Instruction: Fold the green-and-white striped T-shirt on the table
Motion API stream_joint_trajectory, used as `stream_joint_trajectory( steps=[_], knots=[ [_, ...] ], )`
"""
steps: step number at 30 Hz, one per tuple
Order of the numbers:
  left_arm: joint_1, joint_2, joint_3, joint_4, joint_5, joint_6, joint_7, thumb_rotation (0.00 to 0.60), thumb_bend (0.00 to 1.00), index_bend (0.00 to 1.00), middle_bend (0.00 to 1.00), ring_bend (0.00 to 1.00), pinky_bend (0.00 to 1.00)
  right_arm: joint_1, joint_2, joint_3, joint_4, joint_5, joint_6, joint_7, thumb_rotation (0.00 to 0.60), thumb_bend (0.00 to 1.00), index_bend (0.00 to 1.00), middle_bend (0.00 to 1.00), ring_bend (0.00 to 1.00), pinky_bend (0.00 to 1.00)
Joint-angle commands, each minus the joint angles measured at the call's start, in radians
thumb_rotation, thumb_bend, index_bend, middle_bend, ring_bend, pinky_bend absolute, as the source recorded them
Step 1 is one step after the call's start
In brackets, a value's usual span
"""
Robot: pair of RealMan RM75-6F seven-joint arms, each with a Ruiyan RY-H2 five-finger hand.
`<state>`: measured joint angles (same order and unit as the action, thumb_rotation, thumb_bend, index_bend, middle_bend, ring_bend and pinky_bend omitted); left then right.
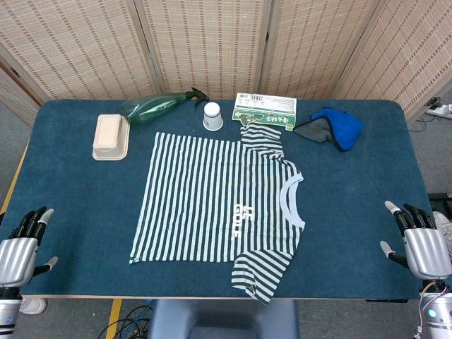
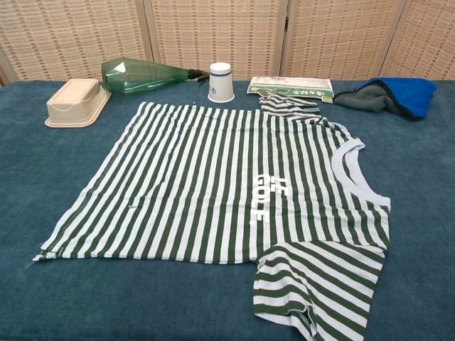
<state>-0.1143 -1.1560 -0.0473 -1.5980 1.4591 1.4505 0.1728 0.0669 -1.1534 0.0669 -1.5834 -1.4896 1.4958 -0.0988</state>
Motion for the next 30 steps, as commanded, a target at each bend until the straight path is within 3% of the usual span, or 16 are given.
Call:
stream_joint_trajectory(
  steps=[1, 13, 20, 22, 30],
  knots=[
    [-0.001, -0.001, 0.001, 0.0, 0.002, -0.001, 0.001, 0.6, 0.16, 0.05, 0.08, 0.08, 0.33, -0.001, 0.0, -0.001, 0.0, 0.0, 0.001, 0.0, 0.6, 0.24, 0.13, 0.27, 0.19, 0.17],
    [-0.007, -0.002, 0.001, 0.002, 0.035, 0.016, -0.018, 0.6, 0.16, 0.08, 0.09, 0.08, 0.33, -0.011, 0.01, 0.006, -0.003, -0.009, 0.03, 0.006, 0.6, 0.24, 0.13, 0.27, 0.19, 0.18],
    [-0.033, -0.003, 0.005, 0.013, 0.104, 0.023, -0.043, 0.6, 0.16, 0.17, 0.21, 0.2, 0.36, -0.007, 0.023, 0.015, -0.009, -0.015, 0.036, 0.004, 0.6, 0.24, 0.13, 0.27, 0.2, 0.18],
    [-0.048, 0.002, 0.006, 0.008, 0.127, 0.015, -0.045, 0.6, 0.16, 0.19, 0.27, 0.26, 0.42, -0.005, 0.027, 0.017, -0.011, -0.018, 0.038, 0.003, 0.6, 0.24, 0.13, 0.27, 0.2, 0.18],
    [-0.129, 0.013, 0.028, -0.028, 0.212, -0.079, -0.055, 0.6, 0.16, 0.33, 0.61, 0.57, 0.82, -0.002, 0.034, 0.022, -0.015, -0.018, 0.036, 0.0, 0.6, 0.24, 0.13, 0.28, 0.21, 0.19]
  ],
)
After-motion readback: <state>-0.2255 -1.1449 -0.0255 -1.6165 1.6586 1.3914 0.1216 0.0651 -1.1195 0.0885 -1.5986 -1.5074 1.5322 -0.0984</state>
